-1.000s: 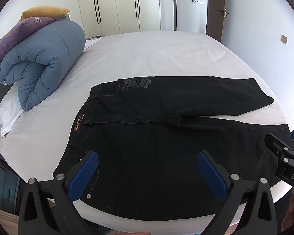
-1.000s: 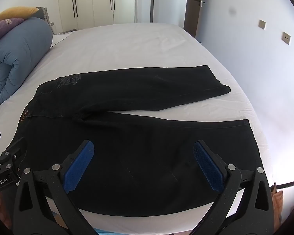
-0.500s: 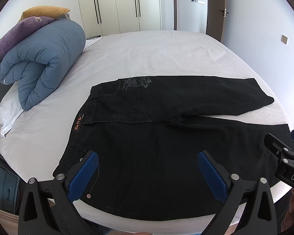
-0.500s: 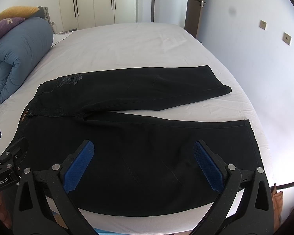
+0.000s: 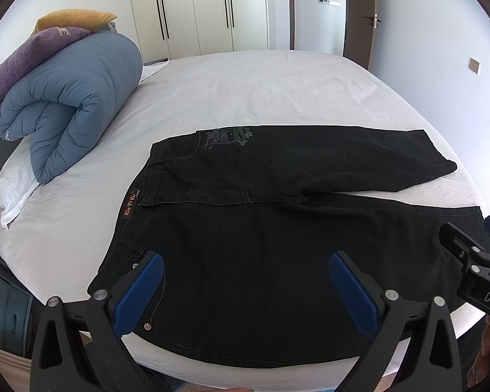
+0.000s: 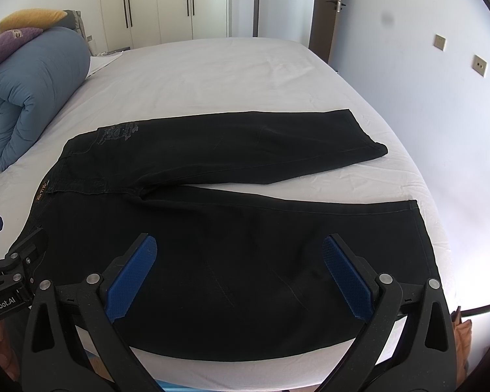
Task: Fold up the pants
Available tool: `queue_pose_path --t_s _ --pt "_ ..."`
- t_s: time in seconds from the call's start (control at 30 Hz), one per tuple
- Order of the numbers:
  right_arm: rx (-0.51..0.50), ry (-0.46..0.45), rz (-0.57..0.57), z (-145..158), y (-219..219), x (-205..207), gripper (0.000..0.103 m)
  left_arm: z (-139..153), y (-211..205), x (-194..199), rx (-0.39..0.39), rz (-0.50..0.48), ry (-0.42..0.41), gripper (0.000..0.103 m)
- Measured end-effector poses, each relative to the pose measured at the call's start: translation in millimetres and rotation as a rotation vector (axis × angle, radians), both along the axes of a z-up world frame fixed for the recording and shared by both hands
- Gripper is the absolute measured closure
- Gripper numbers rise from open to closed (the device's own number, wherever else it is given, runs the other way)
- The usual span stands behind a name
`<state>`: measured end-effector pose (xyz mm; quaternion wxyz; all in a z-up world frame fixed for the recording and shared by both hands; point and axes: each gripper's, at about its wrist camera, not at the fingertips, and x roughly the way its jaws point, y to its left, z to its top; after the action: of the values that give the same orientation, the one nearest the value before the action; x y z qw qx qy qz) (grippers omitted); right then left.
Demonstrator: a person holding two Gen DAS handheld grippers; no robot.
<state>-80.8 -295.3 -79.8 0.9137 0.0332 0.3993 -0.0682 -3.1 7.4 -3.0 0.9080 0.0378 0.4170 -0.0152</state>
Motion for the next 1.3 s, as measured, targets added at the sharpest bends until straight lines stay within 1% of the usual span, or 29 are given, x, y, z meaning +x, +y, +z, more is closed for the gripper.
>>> queue_pose_path --t_s 0.97,1.3 --pt "0.000 0.003 0.007 -7 12 2 0.000 -5 0 -5 -0.009 0.006 0.010 0.000" --pt "-0.001 0.008 0.018 -9 19 -1 0.000 -7 3 0 -0.019 0.003 0.021 0.000"
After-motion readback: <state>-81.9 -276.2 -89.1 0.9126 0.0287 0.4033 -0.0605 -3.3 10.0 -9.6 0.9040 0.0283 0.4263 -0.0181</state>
